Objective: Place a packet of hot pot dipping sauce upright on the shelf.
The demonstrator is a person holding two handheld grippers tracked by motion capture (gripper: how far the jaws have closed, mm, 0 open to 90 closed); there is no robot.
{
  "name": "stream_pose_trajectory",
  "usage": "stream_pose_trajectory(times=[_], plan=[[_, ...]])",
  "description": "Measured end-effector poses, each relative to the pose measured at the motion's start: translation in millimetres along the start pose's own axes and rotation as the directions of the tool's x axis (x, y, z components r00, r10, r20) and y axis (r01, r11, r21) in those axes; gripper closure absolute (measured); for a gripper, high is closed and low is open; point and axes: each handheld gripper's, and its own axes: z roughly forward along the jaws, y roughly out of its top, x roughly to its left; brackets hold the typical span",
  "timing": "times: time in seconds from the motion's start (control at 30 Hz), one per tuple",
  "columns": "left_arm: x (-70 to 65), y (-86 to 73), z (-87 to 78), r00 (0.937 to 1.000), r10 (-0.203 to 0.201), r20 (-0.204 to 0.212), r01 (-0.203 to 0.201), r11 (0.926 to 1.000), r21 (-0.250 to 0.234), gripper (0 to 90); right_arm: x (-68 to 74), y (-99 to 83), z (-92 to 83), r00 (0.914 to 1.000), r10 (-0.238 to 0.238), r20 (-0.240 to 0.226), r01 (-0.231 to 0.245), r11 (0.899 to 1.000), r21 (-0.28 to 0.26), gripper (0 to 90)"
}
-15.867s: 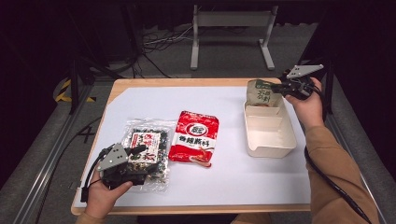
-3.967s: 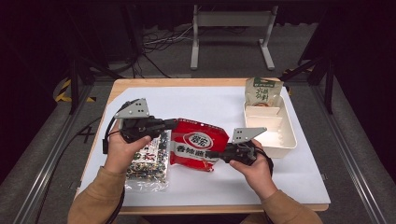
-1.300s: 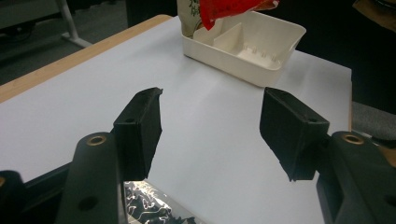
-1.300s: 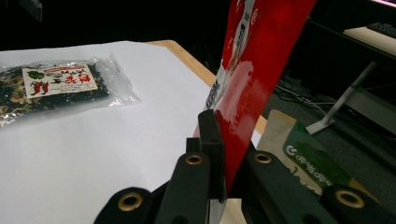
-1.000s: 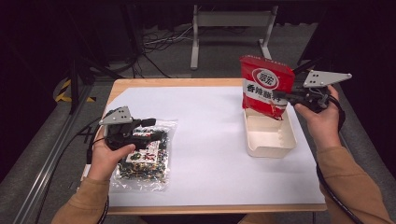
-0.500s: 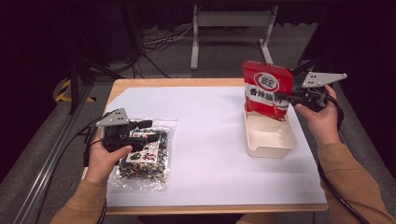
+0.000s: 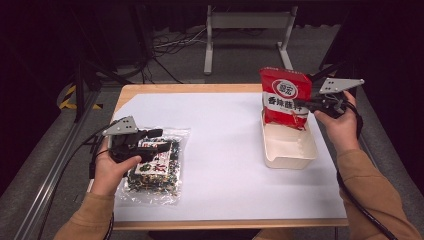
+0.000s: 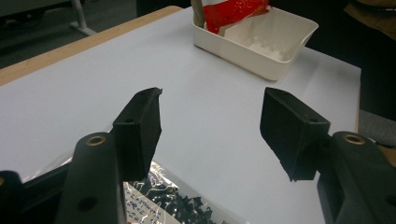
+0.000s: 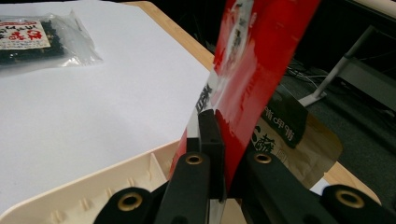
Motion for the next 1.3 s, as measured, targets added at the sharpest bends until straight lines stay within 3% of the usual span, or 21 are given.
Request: stream_pose_trajectory(times=[0.37, 0.7, 0.87, 1.03, 1.17, 1.3], plan=[[0.1, -0.1, -0.2, 1.0, 0.001, 0.0, -0.001, 1.0, 0.001, 39.1, 0.1, -1.6, 17.0, 0.9994, -0.034, 0.003, 0.034, 0.999, 0.009, 89.4], [-0.5, 0.0, 0.8, 1.0, -0.004, 0.002, 0.004, 1.0, 0.002, 39.1, 8.0, -10.0, 17.4, 0.9999, -0.016, -0.004, 0.016, 1.0, -0.02, 86.5], [-0.1, 0.1, 2.2, 1.0, -0.003, 0.003, 0.003, 1.0, 0.005, 38.8, 10.5, -12.8, 16.5, 0.9998, -0.021, 0.001, 0.021, 1.0, 0.016, 84.0], [0.1, 0.0, 1.9, 0.9999, -0.009, 0.007, 0.009, 0.9999, 0.008, 38.7, 10.5, -22.5, 15.7, 0.9997, 0.013, 0.019, -0.014, 0.998, 0.057, 81.8], [0.4, 0.0, 1.7, 0.9999, -0.011, 0.009, 0.01, 0.9999, 0.005, 38.7, 10.8, -29.5, 17.4, 0.9994, 0.018, 0.028, -0.022, 0.992, 0.127, 80.4], [0.8, -0.1, 1.9, 0.9999, -0.01, 0.009, 0.01, 0.9999, 0.006, 38.6, 12.6, -33.5, 18.2, 0.9995, 0.023, 0.02, -0.026, 0.988, 0.154, 80.7]])
